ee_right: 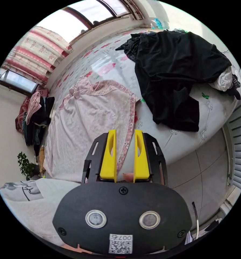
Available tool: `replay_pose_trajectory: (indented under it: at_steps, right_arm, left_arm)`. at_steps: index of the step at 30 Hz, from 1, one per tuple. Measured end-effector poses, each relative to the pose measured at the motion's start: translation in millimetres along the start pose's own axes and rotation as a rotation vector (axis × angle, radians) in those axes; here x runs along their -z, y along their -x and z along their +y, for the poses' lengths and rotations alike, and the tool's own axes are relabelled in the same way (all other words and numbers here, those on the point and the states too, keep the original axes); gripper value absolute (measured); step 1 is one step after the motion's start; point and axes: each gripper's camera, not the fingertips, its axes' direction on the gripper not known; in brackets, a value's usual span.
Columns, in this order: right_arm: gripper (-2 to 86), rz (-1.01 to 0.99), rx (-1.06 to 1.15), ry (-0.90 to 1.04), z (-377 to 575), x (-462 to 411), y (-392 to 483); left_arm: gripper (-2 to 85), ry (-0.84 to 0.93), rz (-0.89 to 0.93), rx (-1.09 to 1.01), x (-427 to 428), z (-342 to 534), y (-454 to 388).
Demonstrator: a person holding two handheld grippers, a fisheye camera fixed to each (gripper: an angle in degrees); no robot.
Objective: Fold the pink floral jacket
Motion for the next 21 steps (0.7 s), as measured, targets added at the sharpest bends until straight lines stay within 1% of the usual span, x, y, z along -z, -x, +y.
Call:
replay_pose_trajectory:
  at_steps: [4, 8, 10, 12, 14, 15, 16, 17, 19, 20, 21]
  right_arm:
    - [6.9, 0.087, -0.046, 0.028, -52.9, -22.5, -16.1]
    - [5.1, 0.037, -0.086, 0.112, -70.7, -50.0, -34.7]
    - [2.6, 0.103, -0.091, 0.072, -66.3, -47.5, -39.4]
    - [1.0, 0.042, -0.094, 0.104, -66.4, -45.4, -48.1]
    - [0.4, -0.013, -0.081, 0.051, -65.8, -26.4, -51.7]
    - [0.1, -0.070, -0.036, -0.017, -65.7, -5.0, -45.8]
    - [0.0, -0.162, 0.060, -0.066, -66.7, 17.7, -29.9]
    - [-0.1, -0.227, 0.137, -0.077, -66.8, 28.5, -17.0]
    - [-0.1, -0.454, 0.478, -0.042, -57.2, 62.1, 58.2]
    - [-0.1, -0.498, 0.565, -0.018, -51.3, 67.2, 81.1]
    - [-0.1, -0.588, 0.743, 0.056, -35.2, 72.0, 128.7]
  left_arm:
    - [3.7, -0.025, 0.023, -0.043, -5.6, -41.0, -36.6]
    - [3.7, -0.037, 0.043, -0.054, -12.5, -59.8, -64.5]
    - [3.6, -0.003, 0.054, -0.100, -21.1, -67.2, -83.1]
    - [3.5, 0.024, 0.050, -0.130, -25.9, -69.7, -94.1]
    - [3.0, 0.037, 0.048, -0.149, -28.3, -71.1, -101.1]
    - [2.7, 0.042, 0.057, -0.152, -29.1, -72.4, -103.3]
    - [2.5, 0.044, 0.066, -0.150, -29.6, -74.0, -104.2]
    - [2.4, 0.044, 0.071, -0.147, -29.7, -74.9, -104.3]
    - [1.8, 0.030, 0.107, -0.129, -31.0, -79.3, -103.9]
    - [1.7, 0.027, 0.121, -0.125, -32.1, -80.8, -103.9]
    - [1.6, 0.025, 0.149, -0.119, -35.3, -84.2, -104.3]
